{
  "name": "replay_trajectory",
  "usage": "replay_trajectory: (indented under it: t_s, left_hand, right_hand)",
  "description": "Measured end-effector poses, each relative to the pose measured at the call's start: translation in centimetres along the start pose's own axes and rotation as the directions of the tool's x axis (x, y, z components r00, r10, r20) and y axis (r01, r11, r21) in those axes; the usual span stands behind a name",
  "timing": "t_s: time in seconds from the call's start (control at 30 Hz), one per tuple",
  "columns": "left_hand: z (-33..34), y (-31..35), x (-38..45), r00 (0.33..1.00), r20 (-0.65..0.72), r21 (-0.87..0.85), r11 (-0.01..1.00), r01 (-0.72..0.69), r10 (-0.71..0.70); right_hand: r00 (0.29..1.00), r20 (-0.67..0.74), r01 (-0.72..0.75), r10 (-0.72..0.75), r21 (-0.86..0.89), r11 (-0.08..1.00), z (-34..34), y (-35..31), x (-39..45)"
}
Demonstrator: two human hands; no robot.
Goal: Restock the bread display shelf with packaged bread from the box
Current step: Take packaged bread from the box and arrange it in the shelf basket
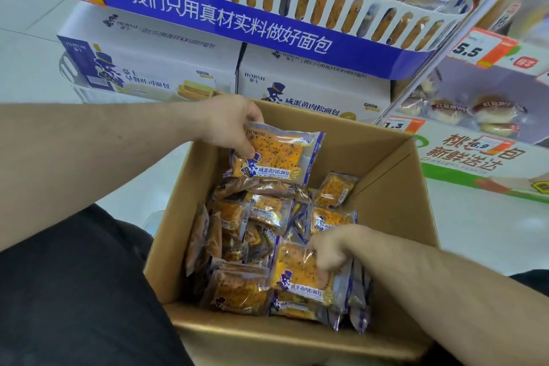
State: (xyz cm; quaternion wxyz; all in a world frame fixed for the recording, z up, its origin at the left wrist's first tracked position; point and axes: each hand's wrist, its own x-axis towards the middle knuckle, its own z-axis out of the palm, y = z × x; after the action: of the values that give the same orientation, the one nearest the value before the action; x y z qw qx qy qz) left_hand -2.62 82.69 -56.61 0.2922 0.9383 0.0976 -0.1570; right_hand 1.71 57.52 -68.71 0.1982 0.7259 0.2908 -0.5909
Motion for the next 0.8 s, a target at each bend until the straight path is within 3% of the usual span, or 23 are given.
replay_trajectory:
  t_s: [0.1,0.17,0.27,0.37,0.43,0.53,0.63,0.8]
  left_hand:
    - [-0.3,0.3,0.0,1.000,-0.004,-0.069,0.998,0.012,-0.012]
    - [-0.3,0.5,0.0,1.000,-0.005,-0.129,0.991,0.023,-0.024]
    - [-0.1,0.8,0.1,0.998,-0.047,-0.240,0.970,0.033,-0.046]
    - [-0.1,1.1,0.5,0.997,0.004,-0.516,0.854,0.067,-0.076]
    - [-0.1,1.2,0.7,0.993,0.052,-0.631,0.767,0.117,-0.108]
    - [0.4,2.0,0.6,0.973,0.181,-0.719,0.656,0.230,-0.143]
    - [1.0,3.5,0.1,0.946,0.308,-0.779,0.544,0.312,-0.102]
    - [2.1,5.5,-0.4,0.928,0.364,-0.840,0.403,0.364,-0.079]
  right_hand:
    - [0.990,-0.057,0.137,-0.127,0.243,0.960,-3.0,2.4,-3.4]
    - [0.974,-0.110,0.228,-0.200,0.425,0.876,-4.8,4.4,-6.2]
    - [0.947,-0.187,0.318,-0.263,0.677,0.664,-6.4,7.2,-9.6]
    - [0.911,-0.301,0.392,-0.281,0.844,0.366,-7.0,9.0,-12.0]
    - [0.862,-0.416,0.472,-0.288,0.868,0.158,-6.9,9.4,-12.8]
    - [0.775,-0.525,0.548,-0.351,0.835,-0.039,-6.6,9.3,-13.0]
    - [0.724,-0.563,0.575,-0.397,0.812,-0.103,-6.7,8.5,-12.4]
    - [0.654,-0.590,0.548,-0.473,0.801,-0.242,-6.8,4.9,-12.2]
